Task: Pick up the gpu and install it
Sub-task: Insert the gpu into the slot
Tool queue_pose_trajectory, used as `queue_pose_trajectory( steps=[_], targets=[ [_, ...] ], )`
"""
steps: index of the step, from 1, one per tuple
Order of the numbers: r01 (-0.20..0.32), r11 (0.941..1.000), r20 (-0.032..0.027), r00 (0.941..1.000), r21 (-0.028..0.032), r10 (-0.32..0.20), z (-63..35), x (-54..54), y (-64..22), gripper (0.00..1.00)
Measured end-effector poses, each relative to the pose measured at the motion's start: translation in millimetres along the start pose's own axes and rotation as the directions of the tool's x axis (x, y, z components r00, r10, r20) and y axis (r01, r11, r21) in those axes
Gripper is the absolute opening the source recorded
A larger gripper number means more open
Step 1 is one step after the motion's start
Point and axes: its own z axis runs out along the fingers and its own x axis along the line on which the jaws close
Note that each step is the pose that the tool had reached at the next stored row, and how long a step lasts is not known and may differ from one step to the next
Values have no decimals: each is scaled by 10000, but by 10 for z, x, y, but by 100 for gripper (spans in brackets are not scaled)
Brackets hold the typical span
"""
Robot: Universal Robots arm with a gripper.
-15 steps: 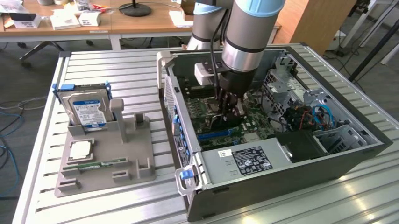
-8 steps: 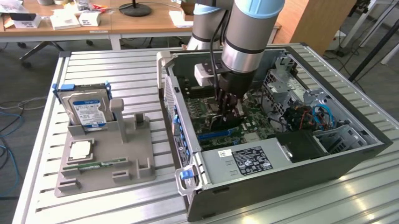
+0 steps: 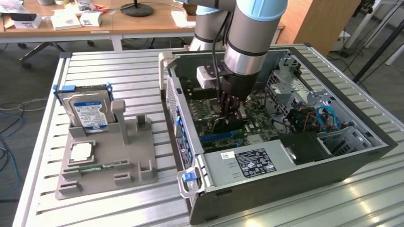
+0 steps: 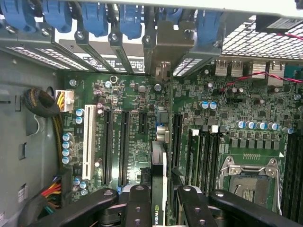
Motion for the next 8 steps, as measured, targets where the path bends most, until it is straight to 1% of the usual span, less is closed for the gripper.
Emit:
queue_pose_trajectory(
  steps=[8],
  targets=[
    [0,10000,-4,10000,-2,0,10,1,0,26]
  ],
)
